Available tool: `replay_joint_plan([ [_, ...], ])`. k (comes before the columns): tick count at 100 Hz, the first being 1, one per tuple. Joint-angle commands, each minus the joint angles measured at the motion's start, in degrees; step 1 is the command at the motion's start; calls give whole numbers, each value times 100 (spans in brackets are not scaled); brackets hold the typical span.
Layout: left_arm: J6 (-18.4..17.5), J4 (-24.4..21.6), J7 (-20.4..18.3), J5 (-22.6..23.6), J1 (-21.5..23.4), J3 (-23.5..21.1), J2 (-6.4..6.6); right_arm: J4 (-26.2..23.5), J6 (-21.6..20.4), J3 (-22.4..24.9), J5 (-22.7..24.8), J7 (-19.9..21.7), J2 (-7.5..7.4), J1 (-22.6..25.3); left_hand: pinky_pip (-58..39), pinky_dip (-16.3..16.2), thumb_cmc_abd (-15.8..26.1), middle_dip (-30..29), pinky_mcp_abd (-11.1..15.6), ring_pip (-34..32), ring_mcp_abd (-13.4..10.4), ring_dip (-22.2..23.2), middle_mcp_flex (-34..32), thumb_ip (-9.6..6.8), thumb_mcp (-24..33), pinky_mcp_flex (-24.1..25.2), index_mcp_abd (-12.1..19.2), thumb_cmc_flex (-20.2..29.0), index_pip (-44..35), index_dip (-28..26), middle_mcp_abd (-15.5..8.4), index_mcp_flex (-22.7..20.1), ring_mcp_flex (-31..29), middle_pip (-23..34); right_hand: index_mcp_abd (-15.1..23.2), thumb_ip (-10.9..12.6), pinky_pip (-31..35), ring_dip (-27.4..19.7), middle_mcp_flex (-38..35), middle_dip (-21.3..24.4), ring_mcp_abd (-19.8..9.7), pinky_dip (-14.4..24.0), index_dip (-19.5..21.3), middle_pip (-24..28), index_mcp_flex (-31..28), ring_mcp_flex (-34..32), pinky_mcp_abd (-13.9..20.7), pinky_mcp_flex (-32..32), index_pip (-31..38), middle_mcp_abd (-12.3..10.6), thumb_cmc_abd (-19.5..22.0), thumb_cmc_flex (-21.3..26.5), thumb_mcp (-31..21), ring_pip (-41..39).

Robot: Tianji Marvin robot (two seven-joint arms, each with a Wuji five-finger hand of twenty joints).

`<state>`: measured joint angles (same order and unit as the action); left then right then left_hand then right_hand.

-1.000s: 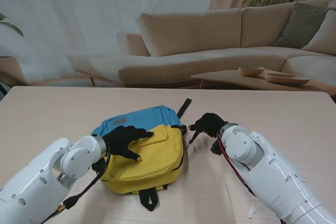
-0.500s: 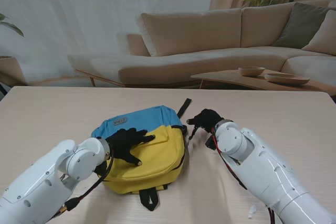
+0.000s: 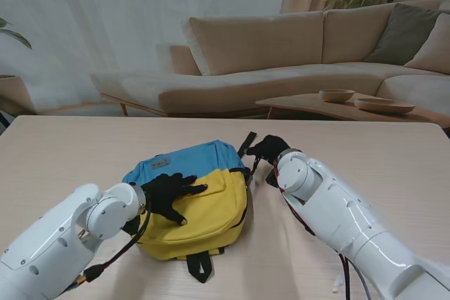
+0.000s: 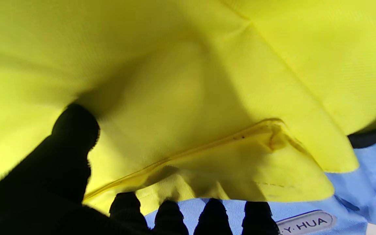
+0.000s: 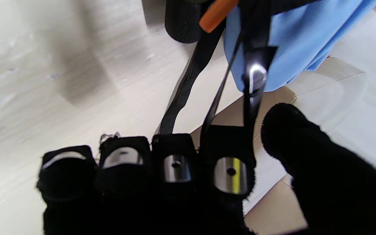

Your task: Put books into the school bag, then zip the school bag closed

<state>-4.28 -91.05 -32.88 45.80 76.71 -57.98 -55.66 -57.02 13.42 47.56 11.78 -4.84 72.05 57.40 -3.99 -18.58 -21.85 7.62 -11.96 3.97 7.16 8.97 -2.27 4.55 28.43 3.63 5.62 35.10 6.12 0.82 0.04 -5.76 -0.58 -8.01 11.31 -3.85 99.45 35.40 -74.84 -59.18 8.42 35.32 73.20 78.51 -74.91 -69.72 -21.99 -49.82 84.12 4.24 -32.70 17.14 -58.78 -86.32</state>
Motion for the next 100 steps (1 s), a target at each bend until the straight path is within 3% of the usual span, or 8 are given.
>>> replay_joint_plan([
  [1, -61, 96, -287, -5, 175, 123, 8, 86, 32, -41, -47, 35, 134, -106, 272, 136, -343, 205, -1, -343, -170, 65, -418, -117, 207, 18, 229, 72, -360, -106, -381, -215, -76, 732, 66, 7, 570, 110, -211, -132, -238, -29, 98, 200, -234, -92, 30, -18, 413, 41, -14, -38, 169, -337],
  [43, -177, 39, -513, 14, 128, 161, 54, 1073, 73, -439, -378, -260, 591, -729, 277, 198, -327, 191, 10, -355, -177, 28, -420, -111, 250, 10, 221, 57, -365, -61, -381, -217, -79, 743, 63, -29, 550, 145, -166, -180, -229, -34, 77, 187, -226, -50, 24, 18, 387, 54, 95, -77, 199, -347],
  [63, -165, 45, -539, -14, 109, 189, 59, 1388, 58, -494, -460, -381, 735, -869, 270, 215, -311, 201, 11, -359, -177, 30, -421, -109, 253, 10, 219, 48, -366, -58, -376, -217, -80, 748, 71, -53, 531, 153, -142, -186, -213, -33, 75, 174, -223, -27, 26, 49, 352, 64, 123, -99, 239, -341],
  [77, -166, 47, -523, -12, 122, 173, 55, 1354, 70, -499, -452, -348, 714, -853, 262, 220, -291, 222, 12, -364, -181, 39, -426, -109, 255, 10, 218, 40, -372, -63, -372, -218, -82, 759, 120, -80, 526, 150, -106, -169, -203, -31, 56, 134, -195, -13, 28, 56, 235, 46, 81, -122, 305, -324],
  [87, -162, 59, -483, -47, 127, 164, 48, 1181, 120, -466, -423, -289, 642, -779, 259, 223, -274, 245, 11, -370, -178, 49, -432, -111, 262, 11, 216, 40, -381, -71, -368, -222, -85, 769, 238, -93, 437, 111, 123, -54, -123, -35, -16, -78, -140, 158, 98, 213, -338, 86, 48, -165, 356, -138],
  [100, -193, 50, -425, -73, 161, 103, 36, 822, 235, -398, -365, -32, 465, -649, 249, 222, -228, 293, 9, -376, -171, 71, -437, -111, 258, 12, 212, 12, -401, -93, -367, -226, -84, 784, 96, -52, 67, 92, 937, 426, 223, 25, -272, -729, 442, 988, 104, 771, -1514, 322, 122, -240, 648, 475],
])
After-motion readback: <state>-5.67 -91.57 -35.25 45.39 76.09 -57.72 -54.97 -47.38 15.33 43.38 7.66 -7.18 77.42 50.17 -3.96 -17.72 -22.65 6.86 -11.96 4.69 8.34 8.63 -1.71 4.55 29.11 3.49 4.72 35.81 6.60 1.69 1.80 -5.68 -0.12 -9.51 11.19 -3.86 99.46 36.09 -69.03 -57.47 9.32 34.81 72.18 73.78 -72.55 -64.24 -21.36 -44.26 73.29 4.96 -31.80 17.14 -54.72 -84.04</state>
